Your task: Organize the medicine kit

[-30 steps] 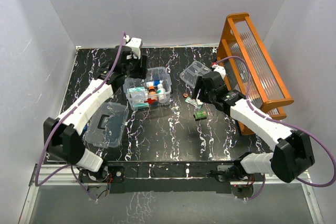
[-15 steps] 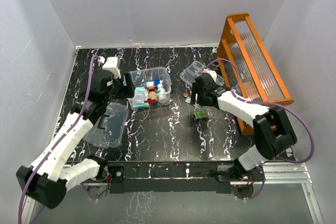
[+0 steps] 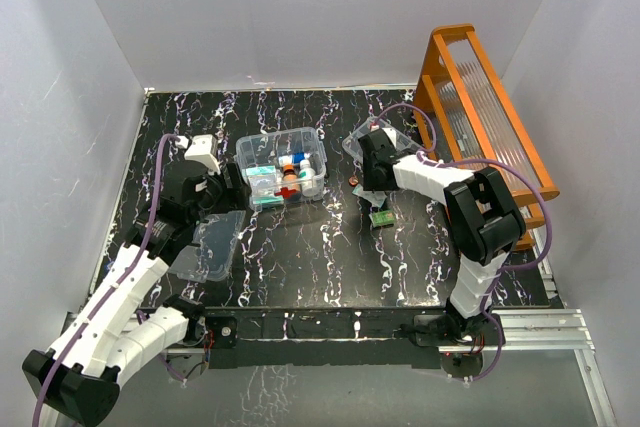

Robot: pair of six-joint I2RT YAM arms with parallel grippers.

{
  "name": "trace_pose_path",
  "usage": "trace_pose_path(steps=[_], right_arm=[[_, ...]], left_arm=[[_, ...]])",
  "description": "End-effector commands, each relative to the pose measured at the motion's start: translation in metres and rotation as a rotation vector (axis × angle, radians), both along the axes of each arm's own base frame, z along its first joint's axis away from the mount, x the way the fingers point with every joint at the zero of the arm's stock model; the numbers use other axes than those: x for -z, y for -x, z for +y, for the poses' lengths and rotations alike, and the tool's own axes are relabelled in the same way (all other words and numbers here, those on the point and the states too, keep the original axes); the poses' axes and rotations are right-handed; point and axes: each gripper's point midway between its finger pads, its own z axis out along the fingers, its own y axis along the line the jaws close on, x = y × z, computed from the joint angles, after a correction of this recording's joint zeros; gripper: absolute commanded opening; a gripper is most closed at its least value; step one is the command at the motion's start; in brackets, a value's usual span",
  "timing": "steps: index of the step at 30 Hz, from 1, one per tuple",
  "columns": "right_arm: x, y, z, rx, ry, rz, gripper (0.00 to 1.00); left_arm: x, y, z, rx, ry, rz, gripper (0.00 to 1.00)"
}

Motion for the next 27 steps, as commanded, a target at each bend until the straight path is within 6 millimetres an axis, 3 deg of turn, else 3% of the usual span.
trace_pose_path(steps=[1, 11, 15, 21, 24, 27], right_arm=[[-0.015, -0.024, 0.006, -0.007, -0.019, -0.053, 0.33], [-0.019, -0.024, 0.01, -0.059, -0.049, -0.049, 0.06], [-0.04, -0.027, 0.018, -0.096, -0.09, -0.091, 0.04], [-0.092, -0.038, 0.026, -0.14, -0.153, -0.211, 0.04], [-0.105, -0.051, 0.026, -0.161, -0.161, -0.258, 0.05], [-0.106, -0.067, 0.024, -0.174, -0.153, -0.268, 0.05]], left_arm=[[-0.002, -0.004, 0.012, -0.008, -0.079, -0.043, 0.71], [0.001, -0.019, 0.0, 0.028, -0.067, -0.054, 0.71], [-0.002, -0.022, 0.003, 0.011, -0.078, -0.072, 0.71], [-0.01, -0.028, 0.006, -0.009, -0.084, -0.123, 0.71], [-0.016, -0.033, 0.009, -0.027, -0.093, -0.148, 0.72], [-0.02, -0.037, 0.008, -0.028, -0.098, -0.154, 0.72]])
